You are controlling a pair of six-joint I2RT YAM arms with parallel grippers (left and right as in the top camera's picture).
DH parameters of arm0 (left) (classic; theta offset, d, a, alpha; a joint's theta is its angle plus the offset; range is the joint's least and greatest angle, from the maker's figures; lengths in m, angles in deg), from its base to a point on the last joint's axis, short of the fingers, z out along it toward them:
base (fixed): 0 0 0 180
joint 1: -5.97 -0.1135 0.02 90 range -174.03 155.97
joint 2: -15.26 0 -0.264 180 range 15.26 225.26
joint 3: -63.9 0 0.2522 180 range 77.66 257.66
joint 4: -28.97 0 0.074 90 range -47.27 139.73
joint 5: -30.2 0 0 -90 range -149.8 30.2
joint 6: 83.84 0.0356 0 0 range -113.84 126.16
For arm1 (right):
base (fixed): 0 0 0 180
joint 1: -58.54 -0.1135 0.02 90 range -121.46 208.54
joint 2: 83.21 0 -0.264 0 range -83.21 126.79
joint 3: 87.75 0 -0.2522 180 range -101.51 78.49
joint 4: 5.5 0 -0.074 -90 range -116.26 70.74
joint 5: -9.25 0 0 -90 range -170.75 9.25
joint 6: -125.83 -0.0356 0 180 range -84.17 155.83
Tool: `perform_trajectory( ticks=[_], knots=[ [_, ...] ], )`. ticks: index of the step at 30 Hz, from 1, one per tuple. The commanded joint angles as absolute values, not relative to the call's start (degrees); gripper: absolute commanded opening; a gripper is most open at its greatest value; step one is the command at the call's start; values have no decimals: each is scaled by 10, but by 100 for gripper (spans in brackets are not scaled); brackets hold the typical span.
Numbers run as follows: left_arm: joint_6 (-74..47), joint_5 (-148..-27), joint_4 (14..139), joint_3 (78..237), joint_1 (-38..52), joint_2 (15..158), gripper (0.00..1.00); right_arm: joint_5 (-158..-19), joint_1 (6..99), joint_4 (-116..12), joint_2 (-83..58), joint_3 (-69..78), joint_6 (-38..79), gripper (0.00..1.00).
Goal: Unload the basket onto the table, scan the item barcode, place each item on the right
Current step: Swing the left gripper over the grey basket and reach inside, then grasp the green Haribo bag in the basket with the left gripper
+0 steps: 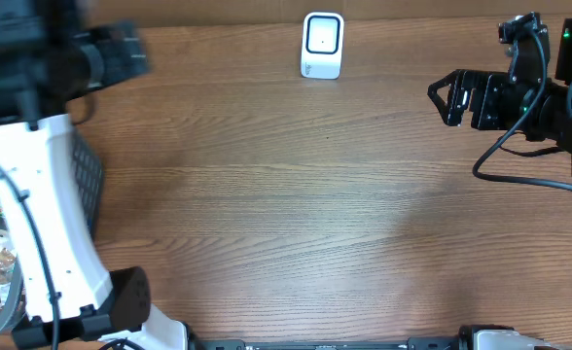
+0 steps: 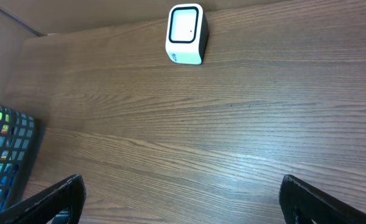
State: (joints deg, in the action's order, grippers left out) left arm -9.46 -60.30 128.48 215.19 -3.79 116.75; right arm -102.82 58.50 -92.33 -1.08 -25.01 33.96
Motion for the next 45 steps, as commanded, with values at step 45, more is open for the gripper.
perform_trajectory(
  ticks=[45],
  knots=[
    [-1,-487,1289,2160,-369,1489,100,-1032,585,-933,31,-238,363,100]
  ],
)
